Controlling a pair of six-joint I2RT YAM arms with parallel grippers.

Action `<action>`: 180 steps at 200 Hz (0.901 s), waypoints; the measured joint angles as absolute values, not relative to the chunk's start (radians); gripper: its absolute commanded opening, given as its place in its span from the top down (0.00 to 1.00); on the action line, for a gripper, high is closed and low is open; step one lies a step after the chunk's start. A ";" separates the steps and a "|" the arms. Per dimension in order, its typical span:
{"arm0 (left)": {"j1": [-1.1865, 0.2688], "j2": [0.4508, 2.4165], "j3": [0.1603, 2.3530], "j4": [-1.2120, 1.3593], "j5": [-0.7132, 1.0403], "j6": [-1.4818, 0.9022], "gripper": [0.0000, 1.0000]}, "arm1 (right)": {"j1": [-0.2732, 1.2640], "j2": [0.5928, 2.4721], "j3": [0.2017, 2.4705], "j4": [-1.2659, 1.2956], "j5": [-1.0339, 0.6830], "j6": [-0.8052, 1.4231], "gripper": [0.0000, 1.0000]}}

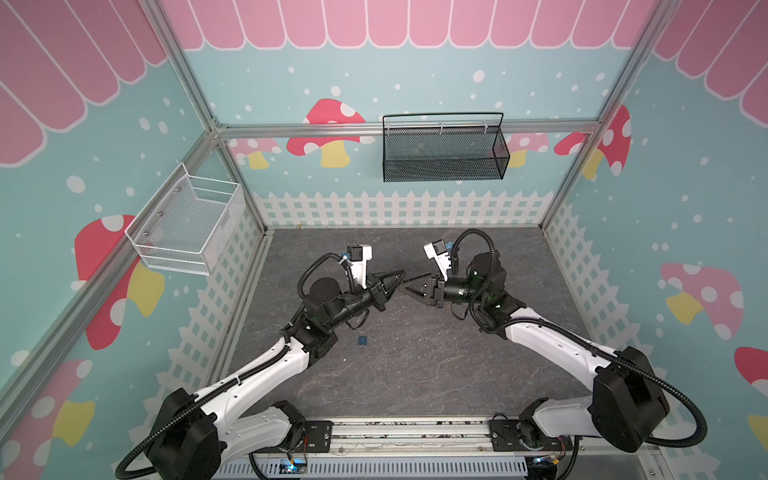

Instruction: Unlock with the key

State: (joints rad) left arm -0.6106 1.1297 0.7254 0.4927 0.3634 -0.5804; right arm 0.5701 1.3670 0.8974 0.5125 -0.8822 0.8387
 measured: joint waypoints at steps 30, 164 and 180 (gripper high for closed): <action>-0.611 1.138 0.725 0.501 0.364 -0.588 1.00 | 0.570 1.368 0.890 0.535 -0.888 0.850 0.80; -0.611 1.150 0.725 0.532 0.374 -0.598 0.97 | 0.569 1.372 0.884 0.567 -0.887 0.870 1.00; -0.611 1.150 0.725 0.531 0.370 -0.595 0.70 | 0.567 1.372 0.883 0.567 -0.883 0.870 1.00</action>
